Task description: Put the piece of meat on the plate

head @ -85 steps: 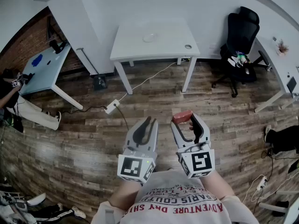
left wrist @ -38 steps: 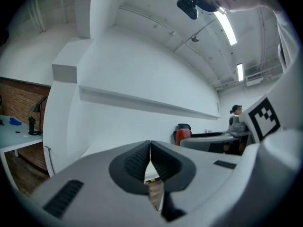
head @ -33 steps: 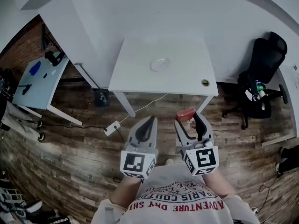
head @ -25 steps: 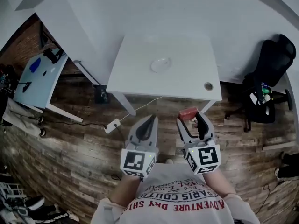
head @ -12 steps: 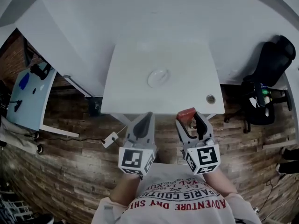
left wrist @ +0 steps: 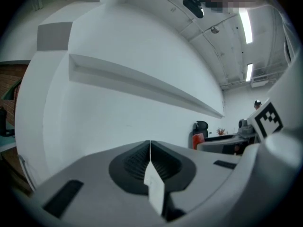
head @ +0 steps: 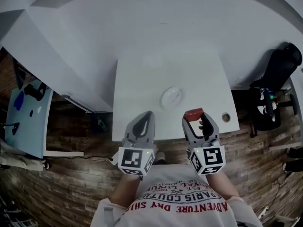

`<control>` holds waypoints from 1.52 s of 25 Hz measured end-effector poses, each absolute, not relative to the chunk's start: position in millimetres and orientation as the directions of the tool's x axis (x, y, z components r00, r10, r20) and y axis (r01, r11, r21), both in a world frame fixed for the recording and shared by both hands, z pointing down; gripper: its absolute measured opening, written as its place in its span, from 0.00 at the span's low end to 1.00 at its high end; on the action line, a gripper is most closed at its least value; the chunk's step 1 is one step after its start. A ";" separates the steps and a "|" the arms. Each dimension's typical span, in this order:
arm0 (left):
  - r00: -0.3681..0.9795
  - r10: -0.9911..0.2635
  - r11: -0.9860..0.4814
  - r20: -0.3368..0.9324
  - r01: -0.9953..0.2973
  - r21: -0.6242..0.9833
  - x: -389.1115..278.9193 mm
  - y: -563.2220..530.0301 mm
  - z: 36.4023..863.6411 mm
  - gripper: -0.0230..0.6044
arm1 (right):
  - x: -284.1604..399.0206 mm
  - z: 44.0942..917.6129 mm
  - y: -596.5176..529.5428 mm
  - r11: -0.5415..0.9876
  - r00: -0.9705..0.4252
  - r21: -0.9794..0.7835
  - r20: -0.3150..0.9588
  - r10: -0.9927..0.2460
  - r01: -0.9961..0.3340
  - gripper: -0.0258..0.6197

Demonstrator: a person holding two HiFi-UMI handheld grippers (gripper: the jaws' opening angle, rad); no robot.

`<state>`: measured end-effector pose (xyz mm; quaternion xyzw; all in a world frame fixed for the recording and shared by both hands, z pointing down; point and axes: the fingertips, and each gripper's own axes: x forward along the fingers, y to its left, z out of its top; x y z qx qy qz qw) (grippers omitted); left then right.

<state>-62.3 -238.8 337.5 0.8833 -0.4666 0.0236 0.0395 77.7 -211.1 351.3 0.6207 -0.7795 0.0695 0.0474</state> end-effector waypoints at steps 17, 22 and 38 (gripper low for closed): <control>0.546 -0.820 -0.529 0.171 -0.838 0.134 -64.1 -354.1 385.3 0.05 | 81.3 419.1 -334.8 0.215 -0.216 -0.045 0.384 -0.898 -0.976 0.47; 0.539 -0.809 -0.514 0.234 -0.842 0.163 -51.7 -377.7 411.9 0.05 | 88.6 444.6 -367.3 0.252 -0.241 -0.035 0.439 -0.865 -0.967 0.47; 0.468 -0.732 -0.414 0.495 -0.883 0.222 -47.2 -397.7 528.9 0.05 | 73.8 594.2 -406.4 0.411 -0.336 -0.078 0.721 -0.606 -0.908 0.47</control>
